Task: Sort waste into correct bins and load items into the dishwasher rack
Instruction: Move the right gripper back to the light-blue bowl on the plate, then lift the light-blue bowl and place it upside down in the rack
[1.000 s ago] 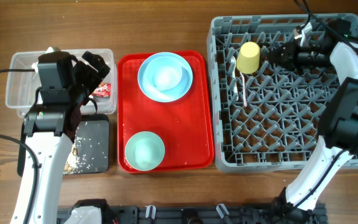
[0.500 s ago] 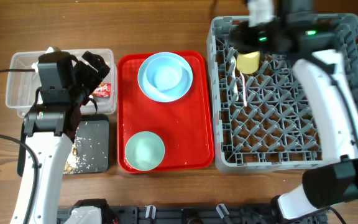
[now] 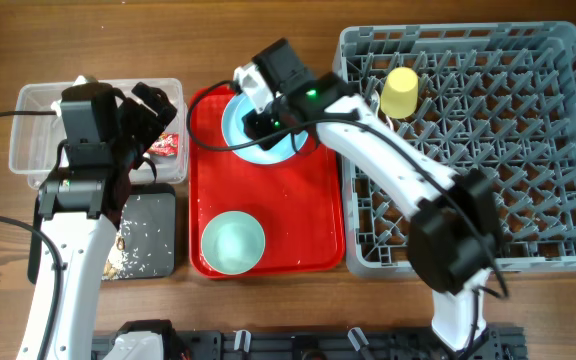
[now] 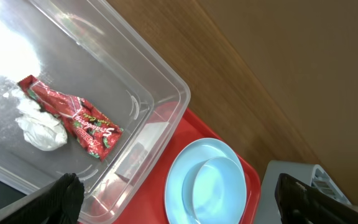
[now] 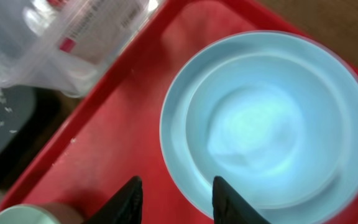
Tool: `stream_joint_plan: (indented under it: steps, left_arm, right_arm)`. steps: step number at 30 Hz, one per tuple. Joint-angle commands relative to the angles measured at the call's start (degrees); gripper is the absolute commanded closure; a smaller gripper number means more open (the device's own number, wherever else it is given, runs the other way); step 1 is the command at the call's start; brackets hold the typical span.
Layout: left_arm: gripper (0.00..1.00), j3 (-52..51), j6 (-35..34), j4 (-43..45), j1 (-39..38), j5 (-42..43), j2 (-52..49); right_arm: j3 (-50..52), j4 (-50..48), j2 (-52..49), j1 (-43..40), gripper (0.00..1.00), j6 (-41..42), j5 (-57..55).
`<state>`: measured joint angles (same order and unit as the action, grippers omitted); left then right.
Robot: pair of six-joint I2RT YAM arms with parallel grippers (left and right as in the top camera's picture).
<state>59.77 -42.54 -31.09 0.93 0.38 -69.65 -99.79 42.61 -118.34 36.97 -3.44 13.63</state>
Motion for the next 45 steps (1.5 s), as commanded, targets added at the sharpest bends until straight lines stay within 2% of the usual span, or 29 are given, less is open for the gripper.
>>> stream_joint_plan:
  steps: [1, 4, 7, 9, 12, 15, 20, 21, 24, 27, 32, 35, 40, 45]
  left_arm:
    - [0.0, 0.68, 0.13, 0.15, 0.48, 0.22, -0.11]
    - [0.0, 0.68, 0.13, 0.15, 0.48, 0.22, -0.11]
    - [0.0, 0.68, 0.11, 0.15, 0.48, 0.24, -0.11]
    - [0.0, 0.68, 0.11, 0.15, 0.48, 0.22, -0.11]
    - [0.0, 0.68, 0.11, 0.15, 0.48, 0.22, -0.11]
    - [0.0, 0.68, 0.13, 0.15, 0.48, 0.22, -0.11]
    - [0.0, 0.68, 0.11, 0.15, 0.48, 0.22, -0.11]
    - [0.0, 0.68, 0.11, 0.15, 0.48, 0.22, -0.11]
    - [0.0, 0.68, 0.13, 0.15, 0.48, 0.22, -0.11]
    - [0.0, 0.68, 0.13, 0.15, 0.48, 0.22, -0.11]
    - [0.0, 0.68, 0.11, 0.15, 0.48, 0.22, -0.11]
    - [0.0, 0.68, 0.13, 0.15, 0.48, 0.22, -0.11]
    - [0.0, 0.68, 0.11, 0.15, 0.48, 0.22, -0.11]
    - [0.0, 0.68, 0.11, 0.15, 0.48, 0.22, -0.11]
  right_arm:
    - [0.07, -2.49, -5.03, 0.26, 0.58, -3.41, -0.76]
    - [0.07, -4.98, -7.45, 0.26, 0.58, -4.17, -2.71]
    - [0.07, -7.21, -9.55, 0.24, 0.62, -4.57, -5.29]
    - [0.07, -7.39, -10.16, 0.24, 0.68, -5.6, -5.31]
    - [0.07, -7.19, -10.49, 0.24, 0.69, -5.57, -5.29]
    - [0.07, -6.23, -10.67, 0.24, 0.78, -5.55, -5.29]
    - [0.07, -4.04, -10.67, 0.24, 0.79, -5.49, -5.31]
    - [0.07, -3.8, -10.67, 0.24, 0.81, -5.38, -5.29]
    - [-0.07, -4.07, -10.6, 0.24, 0.96, -5.35, -5.27]
    - [-1.51, -3.52, -8.79, 0.0, 0.96, -2.01, -5.22]
    - [-3.13, -0.48, 1.86, -2.14, 0.96, 4.24, -4.0]
    - [-3.13, 2.67, 9.38, -5.44, 0.96, 7.21, 3.45]
    - [-3.06, 9.9, 15.5, -15.58, 0.96, 9.88, 26.4]
    - [1.9, 12.44, 15.47, -27.98, 0.96, 9.4, 59.25]
